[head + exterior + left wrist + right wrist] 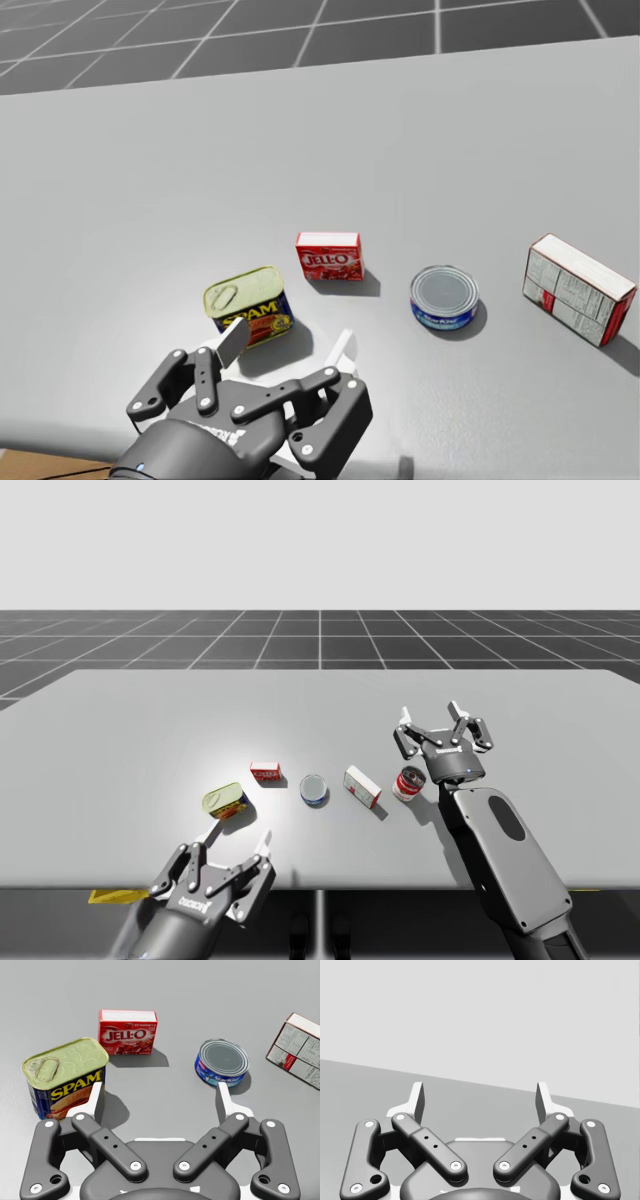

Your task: Grasp the gelatin box and hold it up.

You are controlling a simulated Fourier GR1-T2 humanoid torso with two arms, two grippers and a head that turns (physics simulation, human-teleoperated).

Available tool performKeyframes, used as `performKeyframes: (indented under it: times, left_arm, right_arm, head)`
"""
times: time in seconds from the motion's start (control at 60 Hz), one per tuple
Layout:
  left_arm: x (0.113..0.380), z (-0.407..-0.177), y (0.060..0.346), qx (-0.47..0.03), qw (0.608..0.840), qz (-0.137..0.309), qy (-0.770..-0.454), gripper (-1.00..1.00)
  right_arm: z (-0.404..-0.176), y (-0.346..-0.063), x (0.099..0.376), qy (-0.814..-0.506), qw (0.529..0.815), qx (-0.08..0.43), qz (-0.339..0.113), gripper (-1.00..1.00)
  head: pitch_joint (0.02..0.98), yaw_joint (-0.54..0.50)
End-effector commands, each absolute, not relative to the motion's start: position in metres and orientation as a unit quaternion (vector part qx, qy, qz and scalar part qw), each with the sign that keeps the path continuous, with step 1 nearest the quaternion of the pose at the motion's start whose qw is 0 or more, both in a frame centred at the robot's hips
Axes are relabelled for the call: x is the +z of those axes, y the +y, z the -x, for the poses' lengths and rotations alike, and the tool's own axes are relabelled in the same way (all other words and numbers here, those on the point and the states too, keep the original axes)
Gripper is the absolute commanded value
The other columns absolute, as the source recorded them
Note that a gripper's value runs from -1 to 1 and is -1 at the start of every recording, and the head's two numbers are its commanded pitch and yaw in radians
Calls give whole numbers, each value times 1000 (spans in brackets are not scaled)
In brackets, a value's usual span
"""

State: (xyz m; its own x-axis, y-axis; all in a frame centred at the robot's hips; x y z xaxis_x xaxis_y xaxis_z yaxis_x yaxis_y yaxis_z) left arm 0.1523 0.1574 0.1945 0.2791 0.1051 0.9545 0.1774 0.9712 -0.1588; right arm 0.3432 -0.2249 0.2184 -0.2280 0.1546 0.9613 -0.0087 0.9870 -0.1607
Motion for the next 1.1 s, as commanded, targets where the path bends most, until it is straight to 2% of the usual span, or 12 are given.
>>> performKeyframes:
  times: [0.017, 0.267, 0.45, 0.783, 1.1]
  left_arm:
    - [175, -152, 144, -27, 795, 135, -591, -1000]
    - [155, -180, 139, -24, 797, 150, -585, -1000]
    - [145, -207, 139, -13, 810, 165, -563, -1000]
    - [137, -245, 150, 3, 816, 131, -563, -1000]
    - [137, -267, 156, 9, 822, 95, -562, -1000]
  right_arm:
    - [-343, -225, 218, -781, 619, 67, 48, -1000]
    - [-343, -225, 218, -782, 617, 68, 49, -1000]
    - [-344, -225, 218, -782, 617, 69, 49, -1000]
    - [-343, -225, 217, -783, 616, 70, 49, -1000]
    - [-345, -227, 217, -784, 614, 69, 52, -1000]
  head:
    - [791, 245]
    - [789, 242]
    - [790, 240]
    - [790, 236]
    - [788, 230]
